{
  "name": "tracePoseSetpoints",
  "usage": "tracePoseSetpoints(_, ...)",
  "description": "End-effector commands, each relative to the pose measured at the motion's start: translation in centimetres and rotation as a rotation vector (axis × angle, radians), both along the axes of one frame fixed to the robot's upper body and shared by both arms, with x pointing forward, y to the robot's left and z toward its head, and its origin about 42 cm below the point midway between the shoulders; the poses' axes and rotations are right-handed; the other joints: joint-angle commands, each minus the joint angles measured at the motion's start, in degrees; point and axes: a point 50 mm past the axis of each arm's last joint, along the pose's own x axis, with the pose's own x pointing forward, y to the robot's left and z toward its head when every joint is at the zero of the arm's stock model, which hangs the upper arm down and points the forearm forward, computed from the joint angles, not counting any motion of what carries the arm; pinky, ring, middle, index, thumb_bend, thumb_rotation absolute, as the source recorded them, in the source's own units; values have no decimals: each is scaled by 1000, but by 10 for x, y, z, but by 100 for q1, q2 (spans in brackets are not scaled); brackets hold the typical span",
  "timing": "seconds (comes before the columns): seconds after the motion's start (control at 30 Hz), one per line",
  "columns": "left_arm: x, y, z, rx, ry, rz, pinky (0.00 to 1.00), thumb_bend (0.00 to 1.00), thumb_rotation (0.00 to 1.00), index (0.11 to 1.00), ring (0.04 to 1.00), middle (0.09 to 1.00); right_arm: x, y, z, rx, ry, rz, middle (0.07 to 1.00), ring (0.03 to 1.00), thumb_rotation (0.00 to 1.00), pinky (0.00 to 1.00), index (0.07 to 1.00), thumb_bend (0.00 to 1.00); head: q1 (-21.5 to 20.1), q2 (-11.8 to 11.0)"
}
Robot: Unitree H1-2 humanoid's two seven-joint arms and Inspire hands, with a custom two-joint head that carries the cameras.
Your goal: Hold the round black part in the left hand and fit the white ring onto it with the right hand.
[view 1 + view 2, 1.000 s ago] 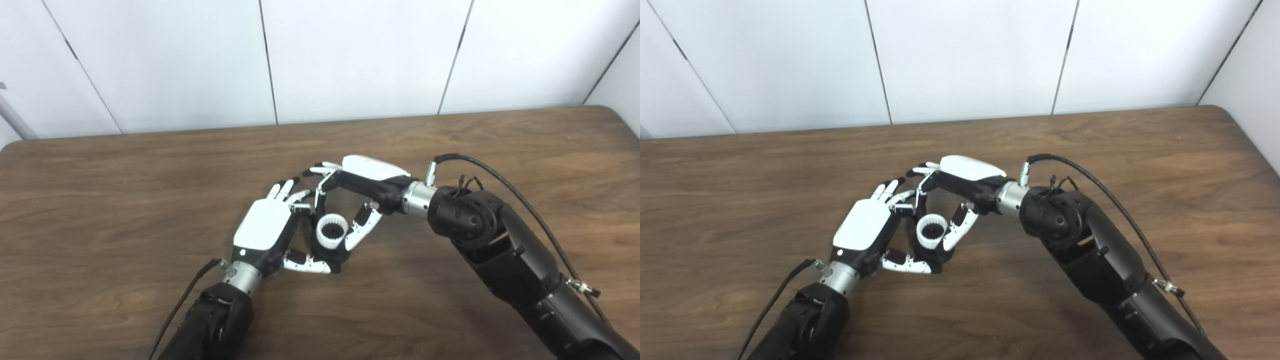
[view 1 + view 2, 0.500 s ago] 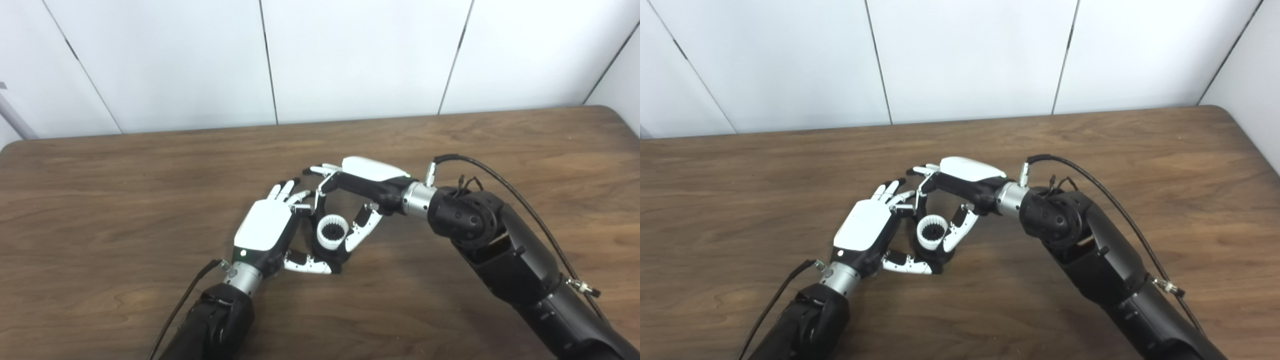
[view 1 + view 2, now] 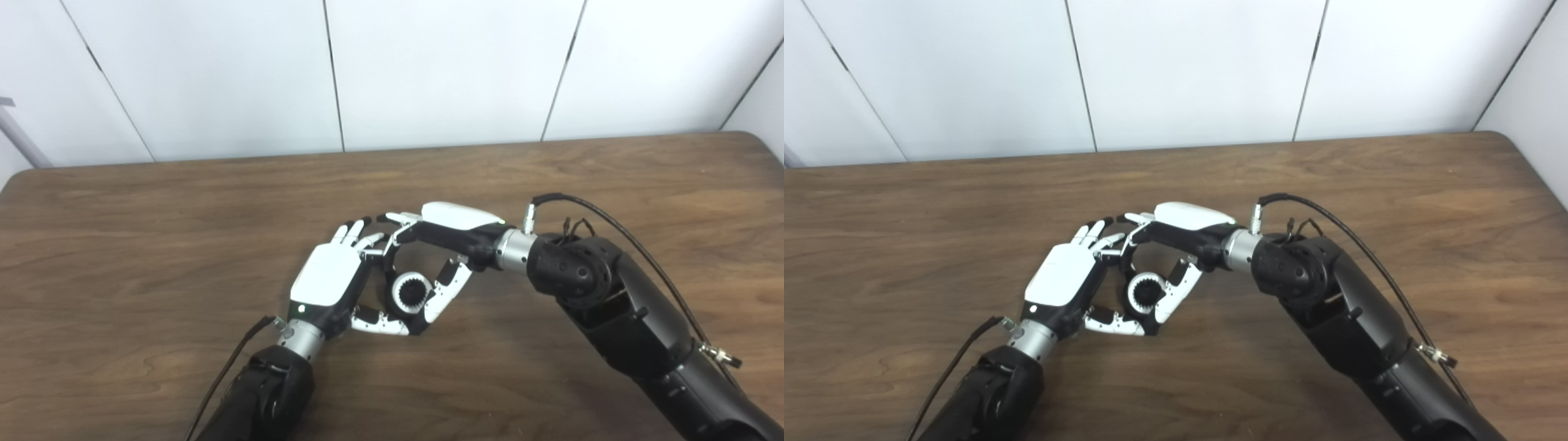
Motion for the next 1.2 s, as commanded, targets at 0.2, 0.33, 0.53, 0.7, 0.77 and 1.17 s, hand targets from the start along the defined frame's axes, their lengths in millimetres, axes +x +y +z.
tracePoseSetpoints(0.2, -12, -4, -13, 42, 64, -41, 1000, 522, 51, 478, 995, 864, 3, 2, 21, 24, -70, 19, 1000, 1000, 348, 949, 1000, 1000, 13, 1)
tracePoseSetpoints(0.33, -11, -4, -14, 47, 62, -43, 1000, 522, 51, 479, 996, 865, 3, 3, 19, 27, -72, 15, 1000, 1000, 363, 956, 1000, 1000, -4, -47)
tracePoseSetpoints(0.53, -11, -5, -15, 51, 67, -44, 1000, 522, 51, 479, 1000, 867, 7, 1, 26, 35, -103, -4, 1000, 1000, 406, 963, 994, 1000, -2, -84)
tracePoseSetpoints(0.7, -11, -5, -15, 46, 64, -47, 1000, 522, 51, 479, 995, 863, 12, 0, 32, 51, -134, -15, 1000, 1000, 417, 985, 991, 1000, 19, -103)
tracePoseSetpoints(0.77, -11, -6, -16, 45, 64, -48, 1000, 522, 51, 479, 993, 862, 15, 0, 32, 55, -138, -22, 1000, 1000, 417, 978, 991, 1000, 27, -114)
tracePoseSetpoints(1.17, -12, -7, -16, 50, 68, -52, 1000, 522, 52, 478, 999, 867, 25, 1, 46, 91, -176, -31, 1000, 1000, 399, 969, 988, 1000, 36, -132)
